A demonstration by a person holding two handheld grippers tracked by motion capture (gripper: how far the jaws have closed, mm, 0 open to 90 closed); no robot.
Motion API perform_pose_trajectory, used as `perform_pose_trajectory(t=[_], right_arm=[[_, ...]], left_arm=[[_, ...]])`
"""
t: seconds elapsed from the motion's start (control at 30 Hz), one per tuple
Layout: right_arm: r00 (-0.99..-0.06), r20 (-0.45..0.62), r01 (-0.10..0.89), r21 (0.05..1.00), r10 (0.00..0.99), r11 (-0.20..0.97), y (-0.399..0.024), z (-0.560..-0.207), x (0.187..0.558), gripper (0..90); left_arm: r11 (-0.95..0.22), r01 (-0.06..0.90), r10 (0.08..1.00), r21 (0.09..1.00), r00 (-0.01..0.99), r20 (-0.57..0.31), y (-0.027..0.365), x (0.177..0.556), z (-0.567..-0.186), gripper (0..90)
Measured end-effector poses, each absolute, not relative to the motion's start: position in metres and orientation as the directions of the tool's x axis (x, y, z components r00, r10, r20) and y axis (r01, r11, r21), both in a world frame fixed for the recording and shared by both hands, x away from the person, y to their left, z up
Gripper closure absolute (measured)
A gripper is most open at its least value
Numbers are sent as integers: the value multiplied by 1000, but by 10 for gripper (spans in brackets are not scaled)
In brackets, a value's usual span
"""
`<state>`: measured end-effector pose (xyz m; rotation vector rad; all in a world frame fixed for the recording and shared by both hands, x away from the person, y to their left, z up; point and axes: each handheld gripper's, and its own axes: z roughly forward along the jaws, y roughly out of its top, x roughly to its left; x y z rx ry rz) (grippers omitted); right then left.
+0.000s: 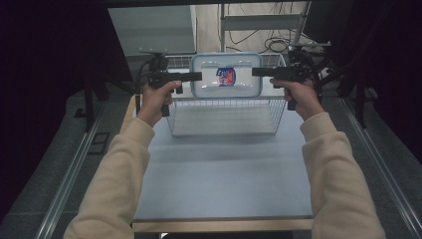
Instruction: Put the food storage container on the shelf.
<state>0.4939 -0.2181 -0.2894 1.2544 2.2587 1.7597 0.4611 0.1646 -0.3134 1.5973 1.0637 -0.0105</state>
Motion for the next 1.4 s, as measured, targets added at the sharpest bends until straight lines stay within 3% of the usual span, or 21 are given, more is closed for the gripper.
perform_pose_trajectory(t=[0.4, 0.9, 1.07, 1.4], right_arm=[[-615, 452, 612, 790, 646, 31, -210, -291, 512, 481], [-457, 569, 711, 696, 684, -103, -204, -303, 530, 398], [-424, 557, 714, 690, 714, -114, -202, -305, 531, 424], [-421, 544, 669, 726, 726, -157, -203, -306, 523, 389]], left_arm=[[141, 677, 601, 722, 521, -606, 166, 491, -322, 439], [215, 730, 567, 649, 448, -691, 162, 521, -336, 355], [236, 736, 560, 635, 431, -708, 161, 525, -342, 329], [243, 702, 565, 669, 458, -686, 158, 520, -335, 164]])
